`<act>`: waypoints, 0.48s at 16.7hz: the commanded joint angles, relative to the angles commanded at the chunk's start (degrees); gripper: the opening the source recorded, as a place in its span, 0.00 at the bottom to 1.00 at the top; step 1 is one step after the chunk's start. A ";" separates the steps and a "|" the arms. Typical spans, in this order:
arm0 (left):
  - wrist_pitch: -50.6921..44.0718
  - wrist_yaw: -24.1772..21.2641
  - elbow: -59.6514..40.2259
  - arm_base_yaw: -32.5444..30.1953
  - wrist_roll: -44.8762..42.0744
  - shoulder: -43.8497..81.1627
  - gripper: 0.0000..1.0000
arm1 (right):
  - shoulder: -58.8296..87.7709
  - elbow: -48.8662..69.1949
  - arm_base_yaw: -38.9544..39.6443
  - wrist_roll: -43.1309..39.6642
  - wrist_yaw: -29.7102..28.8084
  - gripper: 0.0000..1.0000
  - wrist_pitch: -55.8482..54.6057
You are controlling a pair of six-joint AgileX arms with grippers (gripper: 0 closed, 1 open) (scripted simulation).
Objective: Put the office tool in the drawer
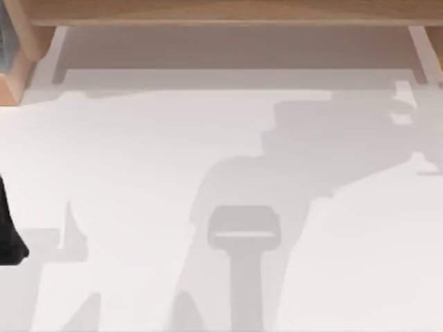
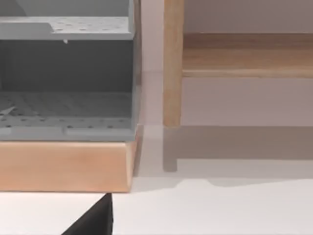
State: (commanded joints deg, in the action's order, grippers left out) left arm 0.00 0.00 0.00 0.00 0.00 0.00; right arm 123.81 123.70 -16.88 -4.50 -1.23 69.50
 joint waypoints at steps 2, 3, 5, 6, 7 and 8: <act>0.00 0.00 0.00 0.00 0.00 0.00 1.00 | 5.80 2.93 -2.57 -3.88 1.13 0.00 1.47; 0.00 0.00 0.00 0.00 0.00 0.00 1.00 | 8.56 4.23 -3.51 -5.80 1.88 0.00 1.93; 0.00 0.00 0.00 0.00 0.00 0.00 1.00 | 13.43 5.92 -4.82 -9.56 3.45 0.00 2.40; 0.00 0.00 0.00 0.00 0.00 0.00 1.00 | 15.26 6.20 -5.26 -11.31 4.09 0.00 2.48; 0.00 0.00 0.00 0.00 0.00 0.00 1.00 | 16.70 6.20 -5.64 -12.94 4.58 0.00 2.57; 0.00 0.00 0.00 0.00 0.00 0.00 1.00 | 17.71 5.93 -5.95 -14.41 4.93 0.00 2.70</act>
State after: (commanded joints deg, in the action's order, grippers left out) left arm 0.00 0.00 0.00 0.00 0.00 0.00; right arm 141.52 129.64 -22.84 -18.91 3.70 72.20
